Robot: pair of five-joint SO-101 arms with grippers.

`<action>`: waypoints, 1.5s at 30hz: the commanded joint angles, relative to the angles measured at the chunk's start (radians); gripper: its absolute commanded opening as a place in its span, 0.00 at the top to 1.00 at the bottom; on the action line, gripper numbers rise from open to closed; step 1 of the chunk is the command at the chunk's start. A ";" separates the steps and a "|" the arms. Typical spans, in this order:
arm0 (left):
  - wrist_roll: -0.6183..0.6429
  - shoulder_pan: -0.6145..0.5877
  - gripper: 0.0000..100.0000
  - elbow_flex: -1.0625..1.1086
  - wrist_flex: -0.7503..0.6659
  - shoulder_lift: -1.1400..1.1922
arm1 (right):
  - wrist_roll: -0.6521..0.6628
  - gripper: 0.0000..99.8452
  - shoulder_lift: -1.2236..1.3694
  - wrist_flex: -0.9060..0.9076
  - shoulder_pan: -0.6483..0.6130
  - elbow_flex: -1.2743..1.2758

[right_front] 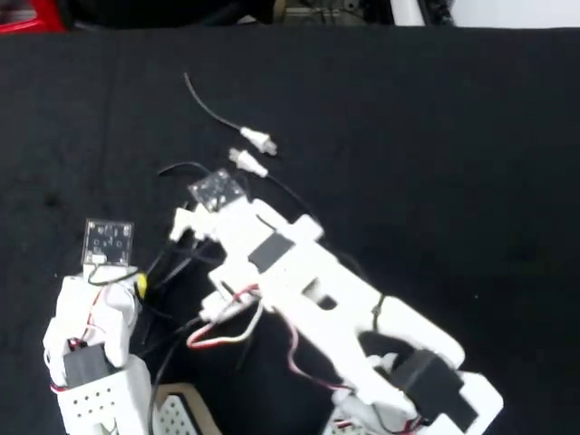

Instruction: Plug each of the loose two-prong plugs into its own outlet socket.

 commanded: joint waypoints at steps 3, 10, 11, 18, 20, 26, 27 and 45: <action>-0.009 -0.004 0.78 0.018 -0.003 -0.005 | -0.034 0.99 0.018 0.034 -0.020 -0.054; -0.009 -0.004 0.78 0.018 -0.003 -0.005 | -0.029 0.99 0.130 -0.069 -0.049 -0.028; -0.009 -0.004 0.78 0.018 -0.003 -0.005 | -0.029 0.99 0.148 -0.060 -0.064 -0.038; -0.009 -0.004 0.78 0.018 -0.003 -0.005 | -0.035 0.96 0.186 0.060 -0.097 -0.124; -0.009 -0.004 0.78 0.018 -0.003 -0.005 | -0.037 0.88 0.173 0.109 -0.095 -0.150; -0.009 -0.004 0.78 0.018 -0.003 -0.005 | -0.035 0.70 0.062 0.199 -0.097 -0.179; -0.009 -0.004 0.78 0.018 -0.003 -0.005 | -0.034 0.70 0.033 0.215 -0.097 -0.180; -0.012 -0.001 0.78 0.018 -0.002 -0.003 | 0.219 0.71 -0.246 0.460 -0.094 -0.153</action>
